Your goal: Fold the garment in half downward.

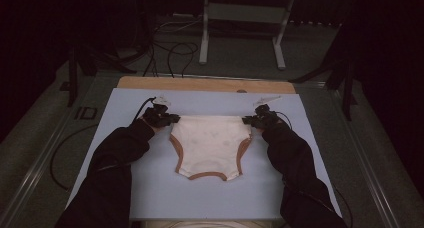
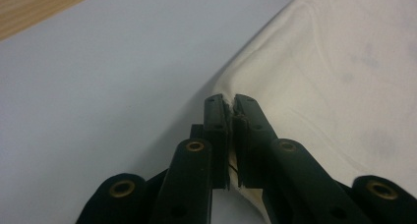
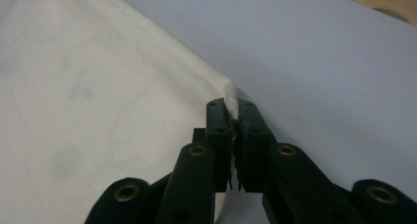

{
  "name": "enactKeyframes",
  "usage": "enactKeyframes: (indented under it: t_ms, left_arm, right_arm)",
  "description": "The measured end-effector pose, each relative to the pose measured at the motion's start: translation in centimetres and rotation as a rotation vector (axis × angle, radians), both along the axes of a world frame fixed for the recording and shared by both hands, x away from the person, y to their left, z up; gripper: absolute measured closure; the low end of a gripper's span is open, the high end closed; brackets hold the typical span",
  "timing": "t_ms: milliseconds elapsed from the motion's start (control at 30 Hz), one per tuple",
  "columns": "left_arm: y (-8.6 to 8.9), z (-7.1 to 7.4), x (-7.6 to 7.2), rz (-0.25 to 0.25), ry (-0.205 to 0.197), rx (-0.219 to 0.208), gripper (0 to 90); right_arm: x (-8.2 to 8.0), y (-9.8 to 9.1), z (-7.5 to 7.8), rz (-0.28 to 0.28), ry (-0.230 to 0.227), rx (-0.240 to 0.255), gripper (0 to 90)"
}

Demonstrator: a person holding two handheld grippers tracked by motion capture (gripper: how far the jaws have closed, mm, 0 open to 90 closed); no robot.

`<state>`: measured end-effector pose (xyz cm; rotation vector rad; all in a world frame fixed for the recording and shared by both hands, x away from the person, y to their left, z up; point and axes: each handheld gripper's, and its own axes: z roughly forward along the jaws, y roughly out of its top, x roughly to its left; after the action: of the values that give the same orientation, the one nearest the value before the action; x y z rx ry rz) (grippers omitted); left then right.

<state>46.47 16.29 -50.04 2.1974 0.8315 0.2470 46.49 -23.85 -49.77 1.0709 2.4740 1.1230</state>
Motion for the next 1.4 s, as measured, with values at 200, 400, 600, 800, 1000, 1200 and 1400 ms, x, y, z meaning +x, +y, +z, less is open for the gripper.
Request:
enactKeyframes:
  t_ms: [200, 400, 600, 800, 1000, 1200, 1400]
  left_arm:
    - [-0.4, -0.7, 0.4, 0.017, -0.004, 0.017, 85.5]
    - [-0.7, -1.1, 1.0, 0.021, 0.003, 0.037, 85.4]
    - [-1.2, -1.4, 1.7, 0.037, 0.013, 0.051, 85.0]
    - [-1.3, -2.0, 1.9, 0.038, 0.024, 0.063, 83.5]
    - [-1.3, -1.8, 1.8, 0.052, 0.014, 0.069, 72.8]
    - [-1.3, -0.9, 1.2, 0.059, 0.004, 0.043, 34.9]
    - [-1.4, 0.3, 0.4, 0.019, 0.004, 0.005, 10.9]
  right_arm:
    - [0.9, 0.1, -0.4, -0.014, 0.019, -0.018, 85.9]
    - [1.3, 0.3, -1.0, -0.026, 0.042, -0.042, 85.9]
    - [1.8, 0.1, -1.3, -0.053, 0.044, -0.034, 85.9]
    - [2.2, 0.2, -1.6, -0.057, 0.062, -0.045, 85.8]
    - [2.2, 0.1, -2.0, -0.077, 0.073, -0.03, 79.0]
    - [1.7, -0.2, -1.1, -0.071, 0.084, 0.004, 54.8]
    - [1.0, -0.3, -0.3, -0.053, 0.092, 0.03, 29.6]
